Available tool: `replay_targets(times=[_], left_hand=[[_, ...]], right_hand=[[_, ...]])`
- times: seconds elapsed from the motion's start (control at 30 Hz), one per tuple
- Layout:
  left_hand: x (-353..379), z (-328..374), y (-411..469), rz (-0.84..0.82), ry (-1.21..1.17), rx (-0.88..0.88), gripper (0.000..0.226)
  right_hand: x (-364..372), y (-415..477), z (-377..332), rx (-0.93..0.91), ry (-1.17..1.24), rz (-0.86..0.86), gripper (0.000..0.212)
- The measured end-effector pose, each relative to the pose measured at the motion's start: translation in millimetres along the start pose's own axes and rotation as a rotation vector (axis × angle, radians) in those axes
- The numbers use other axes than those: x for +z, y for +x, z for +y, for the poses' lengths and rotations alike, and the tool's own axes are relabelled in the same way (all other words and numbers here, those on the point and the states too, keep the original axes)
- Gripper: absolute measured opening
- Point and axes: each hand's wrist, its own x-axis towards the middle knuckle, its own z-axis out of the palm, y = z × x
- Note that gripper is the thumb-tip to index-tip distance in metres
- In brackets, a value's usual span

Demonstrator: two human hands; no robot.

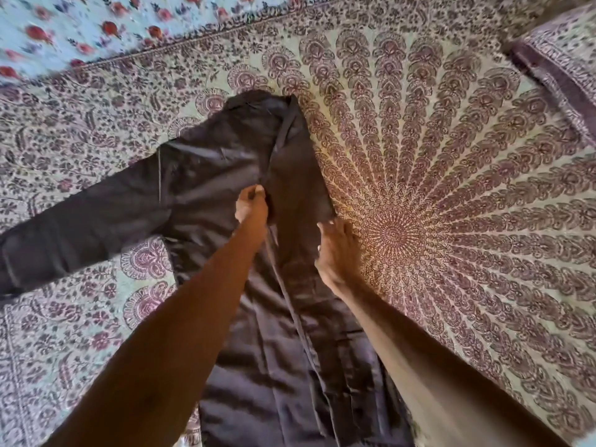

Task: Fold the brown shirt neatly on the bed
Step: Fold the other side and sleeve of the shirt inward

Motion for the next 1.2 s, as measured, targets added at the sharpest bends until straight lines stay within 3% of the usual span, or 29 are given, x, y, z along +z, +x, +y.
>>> replay_targets(times=[0.13, 0.2, 0.3, 0.43, 0.57, 0.67, 0.77, 0.93, 1.0, 1.07, 1.13, 1.2], left_hand=[[1, 7, 12, -0.021, -0.372, -0.148, 0.025], [1, 8, 6, 0.05, -0.51, -0.183, 0.021], [-11, -1, -5, 0.185, -0.515, -0.265, 0.025], [-29, -14, -4, 0.125, -0.322, -0.253, 0.032], [-34, 12, 10, 0.286, 0.017, 0.064, 0.017], [-31, 9, 25, 0.151, 0.338, 0.498, 0.021], [-27, 4, 33, -0.007, 0.668, 0.795, 0.034], [-18, -4, 46, -0.086, 1.031, 0.887, 0.052], [-17, -6, 52, -0.089, 1.071, 0.925, 0.054], [-16, -7, 58, -0.106, 1.078, 0.934, 0.055], [-14, -7, 60, -0.119, 1.049, 0.916, 0.055], [-12, -10, 62, -0.123, 1.01, 0.898, 0.057]], right_hand=[[-3, 57, -17, -0.145, 0.046, -0.109, 0.073], [-2, 80, -22, -0.152, 0.042, -0.154, 0.073], [-3, 104, -29, -0.109, 0.027, -0.22, 0.058], [-9, 117, -47, -0.055, -0.088, -0.267, 0.051], [-17, 133, -66, 0.002, -0.12, -0.128, 0.052], [-21, 163, -70, -0.14, -0.056, 0.015, 0.059], [-16, 196, -70, -0.347, -0.046, -0.113, 0.072], [-1, 238, -42, -0.223, -0.157, -0.289, 0.063], [-2, 242, -38, -0.177, -0.194, -0.273, 0.064], [-5, 243, -46, -0.155, -0.176, -0.153, 0.069], [-8, 244, -56, -0.235, -0.127, -0.01, 0.079], [-5, 249, -61, -0.409, -0.162, -0.029, 0.077]])
